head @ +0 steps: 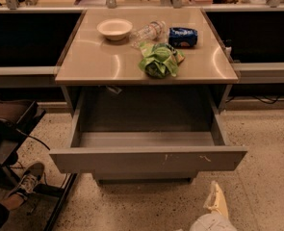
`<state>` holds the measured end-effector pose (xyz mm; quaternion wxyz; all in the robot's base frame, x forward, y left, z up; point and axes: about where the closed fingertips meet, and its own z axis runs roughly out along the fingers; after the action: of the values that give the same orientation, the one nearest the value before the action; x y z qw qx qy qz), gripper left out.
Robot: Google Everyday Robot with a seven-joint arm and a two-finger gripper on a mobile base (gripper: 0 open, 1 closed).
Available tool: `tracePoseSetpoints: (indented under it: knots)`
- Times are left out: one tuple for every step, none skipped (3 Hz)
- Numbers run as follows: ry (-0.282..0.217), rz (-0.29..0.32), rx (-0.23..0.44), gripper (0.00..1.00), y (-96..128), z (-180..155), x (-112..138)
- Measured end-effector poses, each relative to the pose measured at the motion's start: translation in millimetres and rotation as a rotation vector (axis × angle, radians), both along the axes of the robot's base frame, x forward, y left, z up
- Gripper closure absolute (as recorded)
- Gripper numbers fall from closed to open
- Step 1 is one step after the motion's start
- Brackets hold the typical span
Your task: Open top drawer
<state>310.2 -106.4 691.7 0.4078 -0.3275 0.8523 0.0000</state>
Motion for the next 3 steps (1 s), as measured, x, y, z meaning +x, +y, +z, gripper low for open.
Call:
tracePoseSetpoints:
  knots:
    - [-0.011,0.059,-0.024,0.00,0,0,18]
    - [-0.010,0.147,-0.048,0.00,-1,-9,54]
    - [0.001,0.188,-0.060,0.00,-8,-21,92]
